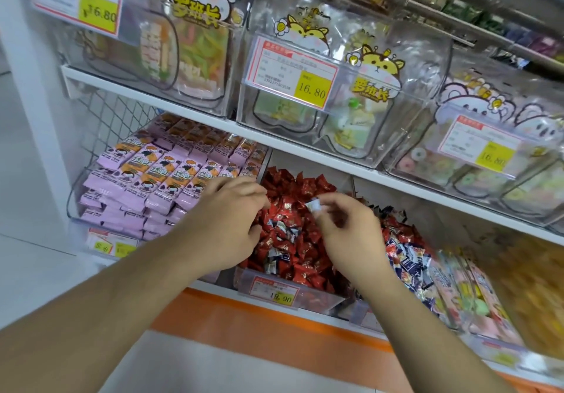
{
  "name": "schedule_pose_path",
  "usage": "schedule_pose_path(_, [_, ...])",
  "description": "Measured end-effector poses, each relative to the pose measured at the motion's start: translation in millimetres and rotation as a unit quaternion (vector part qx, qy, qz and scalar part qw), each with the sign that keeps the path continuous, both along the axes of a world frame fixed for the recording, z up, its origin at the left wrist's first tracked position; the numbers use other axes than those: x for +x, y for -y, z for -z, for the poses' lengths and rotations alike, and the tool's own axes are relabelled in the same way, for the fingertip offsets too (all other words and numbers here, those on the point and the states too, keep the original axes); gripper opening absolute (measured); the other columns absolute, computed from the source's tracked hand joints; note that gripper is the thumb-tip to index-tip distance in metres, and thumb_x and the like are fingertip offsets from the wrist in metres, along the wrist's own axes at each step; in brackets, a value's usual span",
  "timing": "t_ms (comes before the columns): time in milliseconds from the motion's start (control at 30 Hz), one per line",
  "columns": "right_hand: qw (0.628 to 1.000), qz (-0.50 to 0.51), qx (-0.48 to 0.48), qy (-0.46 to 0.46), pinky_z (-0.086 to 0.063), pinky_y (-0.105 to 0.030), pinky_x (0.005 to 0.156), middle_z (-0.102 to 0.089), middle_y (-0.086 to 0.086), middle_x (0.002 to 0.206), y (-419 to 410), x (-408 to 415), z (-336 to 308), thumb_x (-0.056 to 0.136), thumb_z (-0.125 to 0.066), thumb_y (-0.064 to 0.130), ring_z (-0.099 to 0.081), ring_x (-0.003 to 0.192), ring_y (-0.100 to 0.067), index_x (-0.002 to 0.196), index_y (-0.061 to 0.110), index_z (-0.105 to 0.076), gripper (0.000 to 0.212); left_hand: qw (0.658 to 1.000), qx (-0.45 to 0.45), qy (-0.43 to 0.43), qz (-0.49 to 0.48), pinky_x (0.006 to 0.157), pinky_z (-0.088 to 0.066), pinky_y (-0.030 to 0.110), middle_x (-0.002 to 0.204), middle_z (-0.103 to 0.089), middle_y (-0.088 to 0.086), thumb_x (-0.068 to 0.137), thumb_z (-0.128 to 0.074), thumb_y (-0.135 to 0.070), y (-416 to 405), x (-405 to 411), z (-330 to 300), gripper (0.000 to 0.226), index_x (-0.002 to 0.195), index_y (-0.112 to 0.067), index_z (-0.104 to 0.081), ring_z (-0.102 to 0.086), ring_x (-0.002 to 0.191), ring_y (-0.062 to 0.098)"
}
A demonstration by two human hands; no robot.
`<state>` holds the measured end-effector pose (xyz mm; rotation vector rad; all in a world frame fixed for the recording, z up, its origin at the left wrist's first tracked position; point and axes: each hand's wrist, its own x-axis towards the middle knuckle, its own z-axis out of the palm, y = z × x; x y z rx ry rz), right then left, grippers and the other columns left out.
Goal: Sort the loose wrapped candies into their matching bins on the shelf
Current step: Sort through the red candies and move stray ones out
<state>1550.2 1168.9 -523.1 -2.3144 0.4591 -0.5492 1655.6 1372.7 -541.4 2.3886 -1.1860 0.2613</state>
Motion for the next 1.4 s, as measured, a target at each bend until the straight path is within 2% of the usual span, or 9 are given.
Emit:
schedule_pose_path(167, [0.995,0.079,-0.051,0.037,-0.049,-0.022,0.074,-0.072,0.018,0.102,37,-63,-8,0.098,-0.068,0.023,-0.066,0.087,-0.001,0.108,0.035,-0.07,0.016,1.0,-0.007,0.006,0.009,0.119,0.001,0.028,0.15,-0.05,-0.017,0.095,-0.065,-0.033,8,-8,0,0.039,0.134,-0.033,-0.063,-0.026,0.148,0.005])
schedule_pose_path(267, [0.981,0.124,-0.146,-0.043,-0.047,-0.027,0.09,-0.066,0.006,0.129,59,-87,0,0.098,-0.066,0.028,-0.063,0.11,-0.013,0.131,0.025,-0.067,0.033,0.999,-0.003,-0.013,0.031,0.121,-0.005,0.031,0.147,-0.05,-0.019,0.099,-0.061,-0.034,18,-18,0,0.037,0.136,-0.035,-0.06,-0.033,0.143,0.005])
schedule_pose_path(367, [0.977,0.094,-0.185,-0.055,-0.042,-0.029,0.103,-0.064,0.003,0.135,62,-93,2,0.097,-0.068,0.024,-0.057,0.126,-0.018,0.135,0.02,-0.065,0.038,0.999,-0.016,0.0,0.038,0.117,-0.01,0.025,0.137,-0.059,-0.019,0.098,-0.065,-0.031,30,-26,-1,0.034,0.131,-0.034,-0.064,-0.045,0.131,0.008])
schedule_pose_path(533, [0.983,0.028,-0.171,-0.065,-0.028,-0.018,0.108,-0.062,0.012,0.128,50,-86,9,0.095,-0.072,0.022,-0.052,0.127,-0.01,0.131,0.025,-0.068,0.037,0.997,-0.012,-0.065,0.037,0.111,-0.041,0.03,0.133,-0.064,-0.012,0.097,-0.066,-0.014,60,-27,5,0.038,0.133,-0.027,-0.066,-0.056,0.125,0.014])
schedule_pose_path(700, [0.988,0.024,-0.148,-0.035,-0.023,0.004,0.097,-0.055,0.022,0.111,52,-85,13,0.092,-0.076,0.014,-0.046,0.107,0.005,0.123,0.023,-0.072,0.033,0.984,0.01,-0.176,-0.026,0.101,-0.052,0.034,0.135,-0.063,-0.003,0.094,-0.071,-0.008,87,-13,20,0.042,0.131,-0.027,-0.067,-0.061,0.119,0.017])
schedule_pose_path(867, [0.993,0.025,-0.108,-0.042,-0.046,-0.027,0.099,-0.048,0.036,0.11,45,-87,18,0.098,-0.068,0.018,-0.046,0.109,0.003,0.128,0.028,-0.069,0.032,0.979,0.002,-0.194,-0.064,0.096,-0.054,0.031,0.132,-0.067,0.005,0.091,-0.066,0.004,99,-7,41,0.049,0.128,-0.027,-0.069,-0.065,0.116,0.023])
schedule_pose_path(1000, [0.993,0.038,-0.107,-0.043,-0.045,-0.025,0.097,-0.055,0.029,0.112,45,-86,21,0.098,-0.066,0.017,-0.049,0.109,0.003,0.127,0.028,-0.069,0.031,0.973,-0.04,-0.21,-0.088,0.093,-0.056,0.03,0.12,-0.073,0.001,0.092,-0.071,-0.004,101,-4,52,0.029,0.108,-0.027,-0.078,-0.068,0.109,0.019])
schedule_pose_path(1167, [0.991,0.068,-0.105,-0.052,-0.049,-0.031,0.092,-0.063,0.017,0.111,42,-88,21,0.098,-0.064,0.017,-0.061,0.105,-0.013,0.122,0.026,-0.069,0.026,0.971,-0.077,-0.205,-0.099,0.07,-0.048,0.021,0.094,-0.074,-0.006,0.093,-0.072,-0.012,100,-6,51,0.017,0.081,-0.023,-0.077,-0.068,0.083,0.01])
schedule_pose_path(1400, [0.991,0.093,-0.09,-0.037,-0.047,-0.031,0.087,-0.064,0.013,0.115,37,-89,17,0.097,-0.064,0.017,-0.056,0.09,-0.013,0.123,0.024,-0.066,0.027,0.975,-0.116,-0.158,-0.104,0.065,-0.045,0.027,0.094,-0.064,-0.007,0.097,-0.065,-0.013,93,-15,34,0.016,0.086,-0.023,-0.071,-0.06,0.084,0.01])
